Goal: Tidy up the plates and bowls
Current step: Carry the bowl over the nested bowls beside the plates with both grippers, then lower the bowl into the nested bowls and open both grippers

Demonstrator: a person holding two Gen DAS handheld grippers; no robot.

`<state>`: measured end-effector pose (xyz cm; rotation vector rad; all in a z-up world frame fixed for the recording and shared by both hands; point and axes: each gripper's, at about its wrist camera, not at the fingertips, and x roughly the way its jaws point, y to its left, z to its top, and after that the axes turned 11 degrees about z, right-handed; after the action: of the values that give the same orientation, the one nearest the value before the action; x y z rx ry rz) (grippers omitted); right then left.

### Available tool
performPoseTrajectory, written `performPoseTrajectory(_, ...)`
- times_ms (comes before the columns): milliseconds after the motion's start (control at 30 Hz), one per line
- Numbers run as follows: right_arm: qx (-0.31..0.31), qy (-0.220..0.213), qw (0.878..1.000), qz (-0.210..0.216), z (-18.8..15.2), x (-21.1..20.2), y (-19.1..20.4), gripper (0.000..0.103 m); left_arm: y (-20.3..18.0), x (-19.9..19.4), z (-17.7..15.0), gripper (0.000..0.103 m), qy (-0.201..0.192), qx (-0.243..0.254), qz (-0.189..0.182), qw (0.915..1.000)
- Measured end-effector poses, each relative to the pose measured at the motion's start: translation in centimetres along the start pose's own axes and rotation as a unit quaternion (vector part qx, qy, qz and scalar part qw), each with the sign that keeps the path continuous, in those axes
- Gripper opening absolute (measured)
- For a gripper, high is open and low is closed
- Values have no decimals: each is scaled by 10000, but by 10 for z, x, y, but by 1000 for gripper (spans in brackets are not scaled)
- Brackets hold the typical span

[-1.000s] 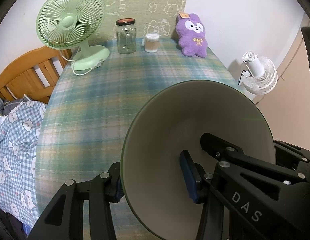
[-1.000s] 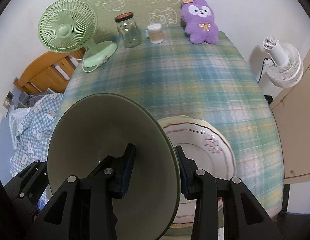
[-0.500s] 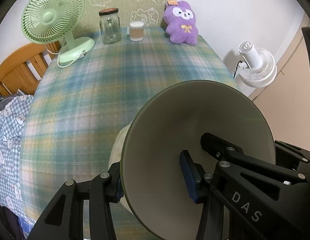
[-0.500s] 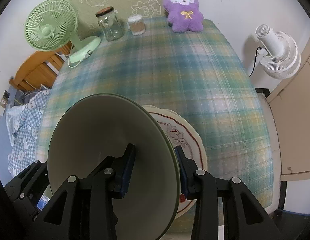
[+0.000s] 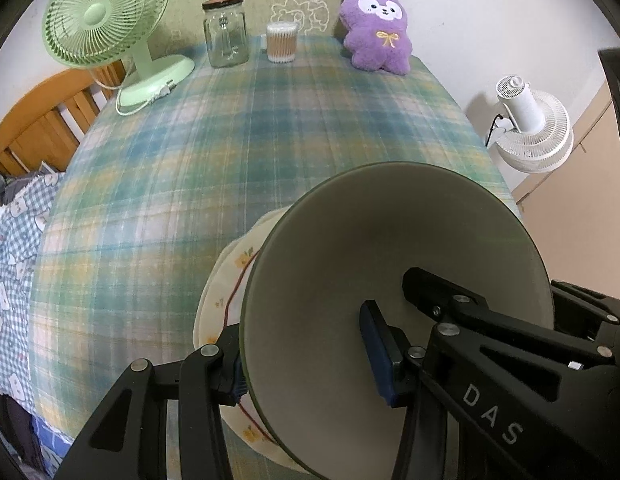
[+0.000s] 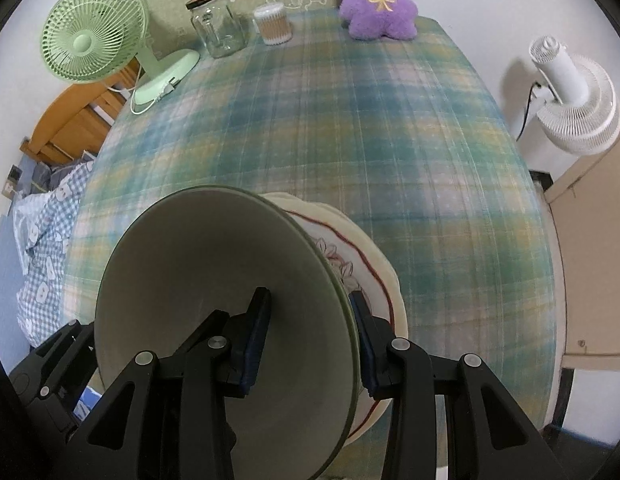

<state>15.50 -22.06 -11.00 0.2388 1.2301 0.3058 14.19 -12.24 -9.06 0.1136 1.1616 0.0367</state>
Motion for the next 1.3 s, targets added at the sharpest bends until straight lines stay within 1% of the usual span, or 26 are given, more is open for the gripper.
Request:
performPoseTrajectory(167,-39,-31,10000,55,2,2,-3,42,-3,1,2,49,-97,-5,126,9999)
performPoseTrajectory(233,-67,-34,9999,71,2,3,-3,42,-4,1,1,49,-108,-22,149,9998)
performPoseTrajectory(267,-73,-40,9999,82,2,3,-4,42,-4,0,1,49,-68,-6,226,9997)
performPoseTrajectory(367,-83,-42,9999,118,2,2,-5,42,-6,0,0,49,-91,-7,243,9997)
performPoseTrajectory(633,-229,-105,9995,180,-2,-1,-3,44,-5,-3,-4,56,-118,-74,271,9995)
performPoseTrajectory(700,-316,-222,9991,148,-2,-7,-2,49,-7,-9,-4,57,-223,-60,336,9992)
performPoseTrajectory(733,-336,-290,9990,82,-2,-9,-2,56,-7,-12,-4,57,-291,-76,344,9990)
performPoseTrajectory(767,-338,-358,9988,18,-2,-12,-3,62,-6,-15,-3,60,-335,-96,360,9987)
performPoseTrajectory(800,-324,-419,9986,-19,-1,-16,-4,65,-6,-18,-2,64,-382,-119,396,9984)
performPoseTrajectory(867,-295,-509,9983,-6,-1,-22,-5,70,-4,-24,-2,68,-469,-158,432,9978)
performPoseTrajectory(1033,-379,-721,9967,-27,0,-39,2,75,3,-41,1,75,-700,-166,579,9957)
performPoseTrajectory(1167,-495,-974,9940,-74,0,-54,16,77,17,-54,1,78,-923,-250,506,9941)
performPoseTrajectory(1300,-537,-1198,9913,-121,-1,-67,33,77,35,-67,2,83,-1181,-254,451,9916)
